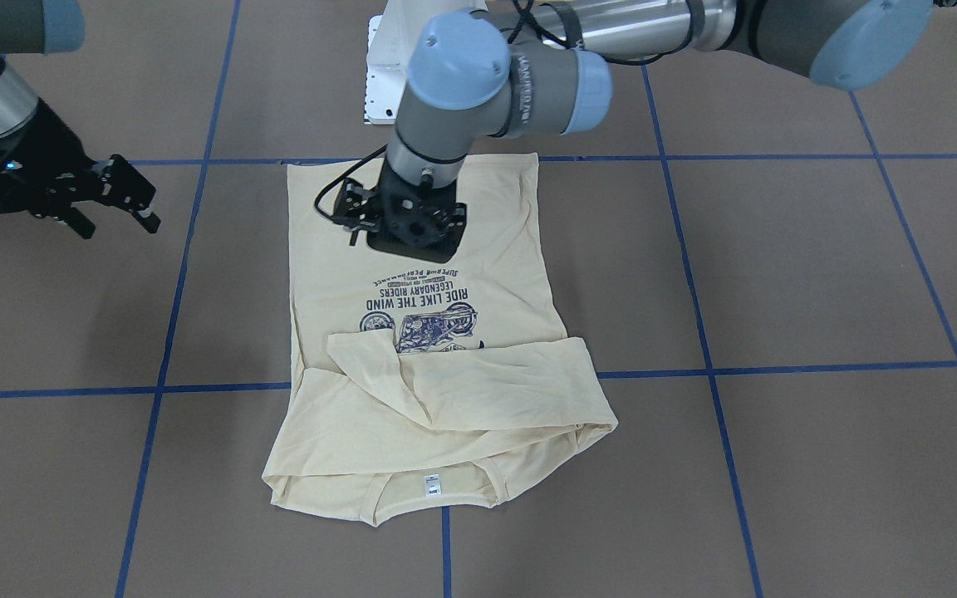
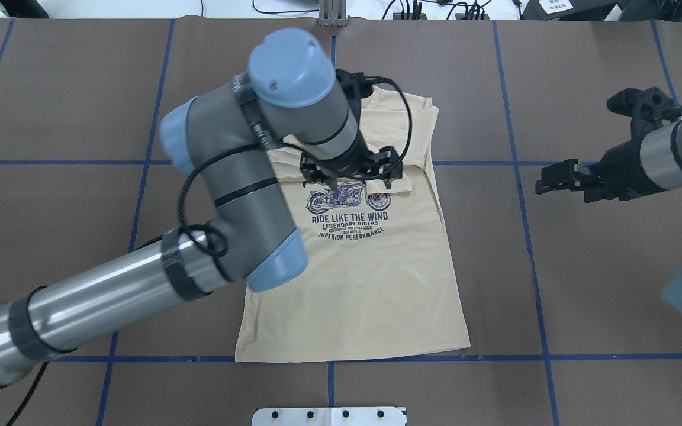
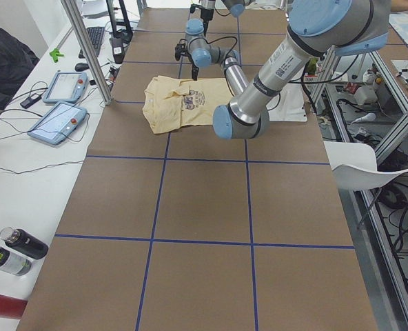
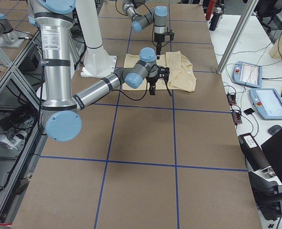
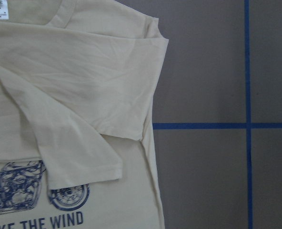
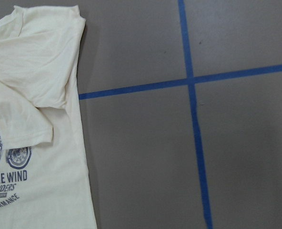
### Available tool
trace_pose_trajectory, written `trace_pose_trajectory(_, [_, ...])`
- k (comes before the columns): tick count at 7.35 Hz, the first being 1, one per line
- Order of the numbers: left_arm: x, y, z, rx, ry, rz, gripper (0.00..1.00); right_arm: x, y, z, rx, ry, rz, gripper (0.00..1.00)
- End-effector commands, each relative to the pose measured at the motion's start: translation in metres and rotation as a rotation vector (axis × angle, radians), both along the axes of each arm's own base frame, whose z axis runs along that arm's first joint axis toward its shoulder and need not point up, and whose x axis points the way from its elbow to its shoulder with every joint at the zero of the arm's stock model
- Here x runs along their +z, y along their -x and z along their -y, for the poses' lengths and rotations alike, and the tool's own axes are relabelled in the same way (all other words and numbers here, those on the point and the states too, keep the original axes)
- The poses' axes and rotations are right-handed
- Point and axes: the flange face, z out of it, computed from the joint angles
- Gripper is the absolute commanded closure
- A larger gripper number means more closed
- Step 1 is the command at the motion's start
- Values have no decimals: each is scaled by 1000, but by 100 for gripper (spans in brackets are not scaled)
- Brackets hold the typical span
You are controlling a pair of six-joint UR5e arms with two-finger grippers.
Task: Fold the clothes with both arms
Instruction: 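Release the sleeve and move both grippers to the shirt hem corners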
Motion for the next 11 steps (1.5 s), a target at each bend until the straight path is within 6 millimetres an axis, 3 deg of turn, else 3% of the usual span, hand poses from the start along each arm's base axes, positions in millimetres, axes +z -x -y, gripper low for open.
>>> trace_pose_trajectory(1, [78, 53, -79, 47, -52, 15, 0, -22, 76, -65, 51, 33, 14, 0])
trace_pose_trajectory(3, [141, 65, -124, 85, -37, 73, 0, -31, 131, -128, 98, 27, 7, 0])
trace_pose_trajectory(4, [164, 76, -140, 76, -55, 54, 0, -30, 144, -145, 92, 10, -2, 0])
trace_pose_trajectory(5, [188, 83, -149, 54, -57, 47, 0, -25, 146, -148, 90, 20, -25, 0])
trace_pose_trajectory(7, [196, 59, -181, -17, 45, 59, 3, -22, 149, -148, 90, 24, -43, 0])
trace_pose_trajectory(9, [201, 47, -194, -39, 128, 70, 34, -22, 149, -148, 90, 24, -43, 0])
trace_pose_trajectory(11, [211, 37, -202, -25, 146, 92, 42, -21, 149, -148, 90, 24, -44, 0])
